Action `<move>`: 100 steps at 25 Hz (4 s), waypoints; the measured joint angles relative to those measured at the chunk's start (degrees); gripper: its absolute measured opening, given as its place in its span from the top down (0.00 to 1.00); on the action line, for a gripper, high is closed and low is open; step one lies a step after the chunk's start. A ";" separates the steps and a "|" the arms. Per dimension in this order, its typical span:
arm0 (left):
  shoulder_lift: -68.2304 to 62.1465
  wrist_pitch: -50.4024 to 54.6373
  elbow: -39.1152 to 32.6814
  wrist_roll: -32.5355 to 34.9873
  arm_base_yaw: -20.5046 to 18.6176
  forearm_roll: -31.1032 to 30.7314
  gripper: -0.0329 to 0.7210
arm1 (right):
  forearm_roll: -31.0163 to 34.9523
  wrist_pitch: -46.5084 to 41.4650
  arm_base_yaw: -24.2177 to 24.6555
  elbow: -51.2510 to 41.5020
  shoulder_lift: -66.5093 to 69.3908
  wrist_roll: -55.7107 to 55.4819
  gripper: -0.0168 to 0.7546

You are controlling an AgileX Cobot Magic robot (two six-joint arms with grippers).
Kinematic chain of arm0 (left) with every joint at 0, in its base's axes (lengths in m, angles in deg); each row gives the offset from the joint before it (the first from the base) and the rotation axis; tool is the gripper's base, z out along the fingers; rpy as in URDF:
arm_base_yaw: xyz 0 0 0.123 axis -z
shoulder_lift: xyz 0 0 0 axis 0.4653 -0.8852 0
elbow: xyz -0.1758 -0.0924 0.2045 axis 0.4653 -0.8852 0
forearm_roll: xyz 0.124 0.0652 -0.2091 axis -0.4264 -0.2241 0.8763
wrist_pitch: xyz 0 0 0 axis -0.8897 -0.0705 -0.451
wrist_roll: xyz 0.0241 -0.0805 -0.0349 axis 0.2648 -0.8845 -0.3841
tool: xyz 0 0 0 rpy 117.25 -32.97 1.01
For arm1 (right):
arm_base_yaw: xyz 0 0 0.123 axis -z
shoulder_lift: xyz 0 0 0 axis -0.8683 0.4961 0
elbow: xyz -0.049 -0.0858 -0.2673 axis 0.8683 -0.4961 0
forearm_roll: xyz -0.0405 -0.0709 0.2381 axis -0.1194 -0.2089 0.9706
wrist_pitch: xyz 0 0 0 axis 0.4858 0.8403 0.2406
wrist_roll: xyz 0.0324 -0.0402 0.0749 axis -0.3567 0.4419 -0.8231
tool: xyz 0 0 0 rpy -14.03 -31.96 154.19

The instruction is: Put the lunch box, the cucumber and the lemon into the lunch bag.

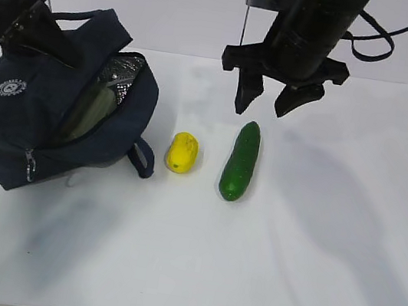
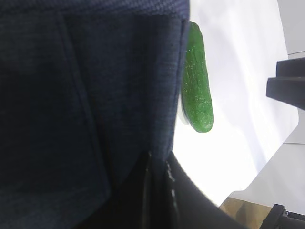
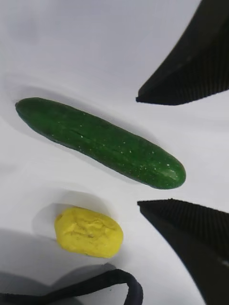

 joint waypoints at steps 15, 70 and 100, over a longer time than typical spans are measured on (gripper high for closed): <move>0.00 0.34 0.00 0.00 0.00 0.00 0.98 | -5.64 4.27 0.00 0.10 4.26 -7.61 0.34; 0.00 1.68 0.00 0.00 0.00 -0.21 0.98 | -6.88 2.72 0.00 5.77 14.80 -10.56 0.56; 0.00 0.75 0.00 1.51 0.00 6.49 0.98 | 40.64 -4.46 0.00 21.90 17.18 17.89 0.56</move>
